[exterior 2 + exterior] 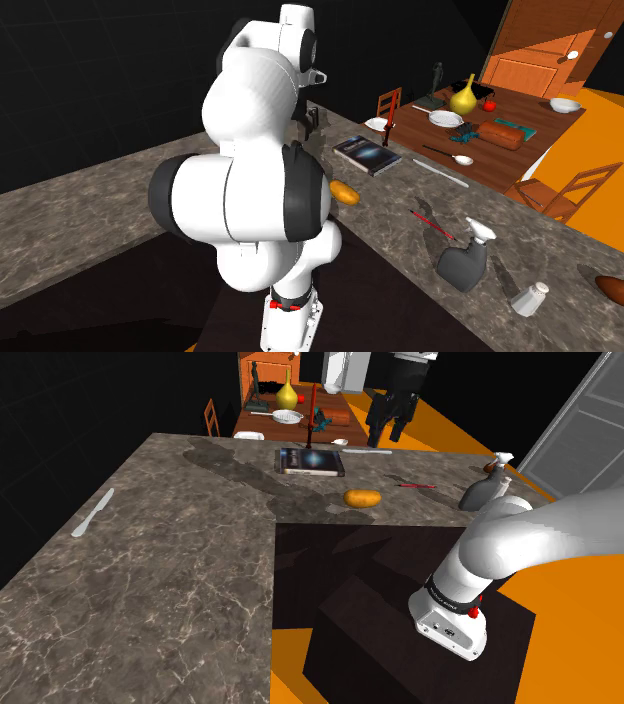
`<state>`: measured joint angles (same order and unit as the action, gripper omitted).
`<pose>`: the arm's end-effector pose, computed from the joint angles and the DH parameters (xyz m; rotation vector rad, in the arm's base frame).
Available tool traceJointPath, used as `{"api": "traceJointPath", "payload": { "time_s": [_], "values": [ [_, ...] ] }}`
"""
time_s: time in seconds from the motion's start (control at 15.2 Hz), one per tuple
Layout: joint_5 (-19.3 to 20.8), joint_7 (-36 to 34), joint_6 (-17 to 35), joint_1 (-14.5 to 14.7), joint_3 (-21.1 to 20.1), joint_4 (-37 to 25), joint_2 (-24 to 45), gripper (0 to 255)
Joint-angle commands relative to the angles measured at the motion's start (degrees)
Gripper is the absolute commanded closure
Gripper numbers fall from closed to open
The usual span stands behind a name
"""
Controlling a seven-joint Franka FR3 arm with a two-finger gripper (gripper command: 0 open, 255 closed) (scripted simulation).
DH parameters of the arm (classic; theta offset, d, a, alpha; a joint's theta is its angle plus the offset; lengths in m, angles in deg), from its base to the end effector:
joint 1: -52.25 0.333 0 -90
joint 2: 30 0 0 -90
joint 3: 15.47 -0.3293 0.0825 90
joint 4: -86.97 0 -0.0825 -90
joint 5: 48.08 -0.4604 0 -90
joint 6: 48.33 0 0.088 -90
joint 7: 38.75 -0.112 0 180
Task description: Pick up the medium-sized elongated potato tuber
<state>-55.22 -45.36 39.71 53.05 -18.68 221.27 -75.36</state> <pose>0.3670 0.0446 0.6005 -3.0570 0.0904 0.0361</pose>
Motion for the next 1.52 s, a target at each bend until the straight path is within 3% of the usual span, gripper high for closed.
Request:
{"api": "traceJointPath", "payload": {
  "time_s": [0.0,0.73,1.12,1.45],
  "values": [
    [0.0,0.0,0.0,0.0,0.0,0.0,0.0,0],
    [10.51,27.92,19.94,2.46,10.83,15.59,2.72,0],
    [15.43,42.68,33.54,3.78,17.7,18.84,11.31,0],
    [17.1,55.41,45.42,6.06,23.58,18.3,22.02,0]
  ]
}}
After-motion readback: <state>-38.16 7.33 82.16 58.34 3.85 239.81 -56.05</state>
